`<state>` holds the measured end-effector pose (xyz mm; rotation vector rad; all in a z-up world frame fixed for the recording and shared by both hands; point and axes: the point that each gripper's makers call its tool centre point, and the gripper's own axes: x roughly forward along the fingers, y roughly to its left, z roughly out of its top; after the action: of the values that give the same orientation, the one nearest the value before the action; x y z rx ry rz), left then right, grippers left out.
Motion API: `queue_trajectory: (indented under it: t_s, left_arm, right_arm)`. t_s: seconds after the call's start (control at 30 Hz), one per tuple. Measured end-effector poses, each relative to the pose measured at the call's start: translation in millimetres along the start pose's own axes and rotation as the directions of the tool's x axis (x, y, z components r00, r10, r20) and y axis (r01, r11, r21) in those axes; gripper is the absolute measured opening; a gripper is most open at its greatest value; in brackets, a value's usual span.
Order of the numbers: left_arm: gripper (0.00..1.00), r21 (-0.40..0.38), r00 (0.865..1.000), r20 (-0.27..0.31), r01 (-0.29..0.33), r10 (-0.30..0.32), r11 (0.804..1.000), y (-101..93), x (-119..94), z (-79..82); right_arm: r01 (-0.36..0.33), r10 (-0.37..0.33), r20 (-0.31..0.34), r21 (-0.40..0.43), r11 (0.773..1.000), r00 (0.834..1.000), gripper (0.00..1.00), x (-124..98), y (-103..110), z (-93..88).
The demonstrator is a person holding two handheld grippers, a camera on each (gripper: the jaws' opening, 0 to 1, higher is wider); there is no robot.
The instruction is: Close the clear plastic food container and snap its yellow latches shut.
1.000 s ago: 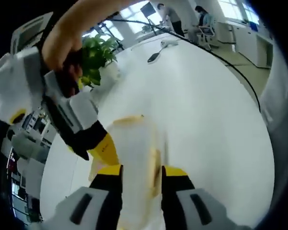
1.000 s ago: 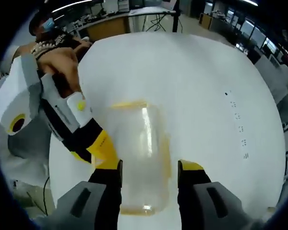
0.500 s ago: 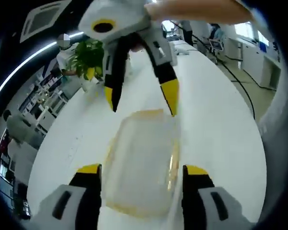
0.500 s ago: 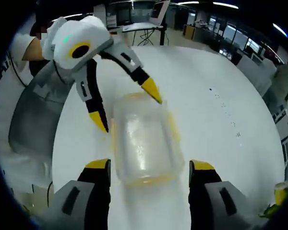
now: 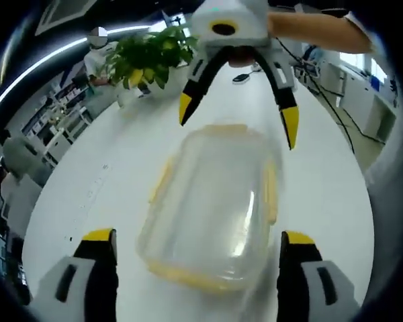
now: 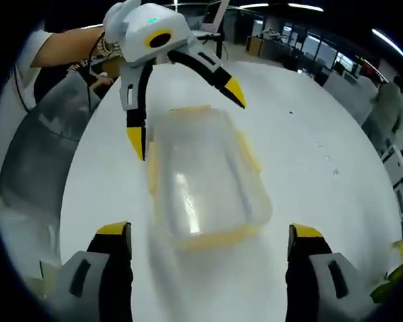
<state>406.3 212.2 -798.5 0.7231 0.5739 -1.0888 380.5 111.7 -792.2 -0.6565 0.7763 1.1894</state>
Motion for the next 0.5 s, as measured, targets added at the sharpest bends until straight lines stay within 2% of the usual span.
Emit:
queue_trajectory:
  t_s: [0.07, 0.13, 0.2, 0.23, 0.27, 0.3, 0.4, 0.47, 0.5]
  left_arm:
    - [0.99, -0.028, 1.000, -0.001, -0.009, 0.009, 1.000, 4.2, 3.3, -2.7]
    - [0.98, -0.054, 1.000, 0.017, 0.009, -0.008, 0.998, 2.1, 3.7, -0.1]
    - [0.92, -0.062, 1.000, 0.010, 0.024, -0.024, 0.998, -0.2, 4.1, -1.4]
    - [0.87, -0.042, 0.998, -0.039, 0.043, -0.044, 0.998, -3.7, 3.2, -9.2]
    - [0.83, -0.027, 0.996, -0.081, 0.038, -0.040, 0.999, -2.9, 2.5, -15.9]
    - [0.84, -0.028, 0.998, -0.058, 0.031, -0.033, 0.999, -2.7, 4.6, -12.5]
    - [0.83, -0.033, 0.998, -0.050, 0.036, -0.037, 0.999, -3.2, 4.3, -13.4]
    - [0.84, -0.042, 0.998, -0.046, 0.038, -0.039, 0.998, -3.4, 4.2, -13.9]
    - [0.84, -0.040, 0.998, -0.051, 0.040, -0.042, 0.998, -3.6, 3.9, -14.5]
  right_arm:
    - [0.010, -0.011, 0.011, 0.023, 1.000, 1.000, 0.93, 5.4, -2.1, 0.2]
    - [0.018, -0.020, 0.031, 0.043, 0.999, 0.999, 0.92, 10.7, -2.4, 1.6]
    - [0.032, -0.034, 0.055, 0.032, 0.999, 0.998, 0.88, 14.6, -1.9, 3.3]
    - [0.037, -0.038, 0.054, 0.028, 0.999, 0.998, 0.86, 15.8, -1.6, 2.9]
    - [0.044, -0.045, 0.057, 0.025, 0.999, 0.997, 0.85, 17.7, -1.5, 2.8]
    - [0.044, -0.045, 0.057, 0.024, 0.999, 0.997, 0.85, 18.9, -0.9, 2.7]
    - [0.035, -0.036, 0.055, 0.020, 0.999, 0.998, 0.81, 21.8, 1.8, 4.1]
    - [0.077, -0.077, 0.034, 0.000, 0.997, 0.996, 0.76, 22.0, -3.4, 3.6]
    - [0.064, -0.064, 0.050, -0.001, 0.998, 0.997, 0.76, 22.3, -1.4, 7.8]
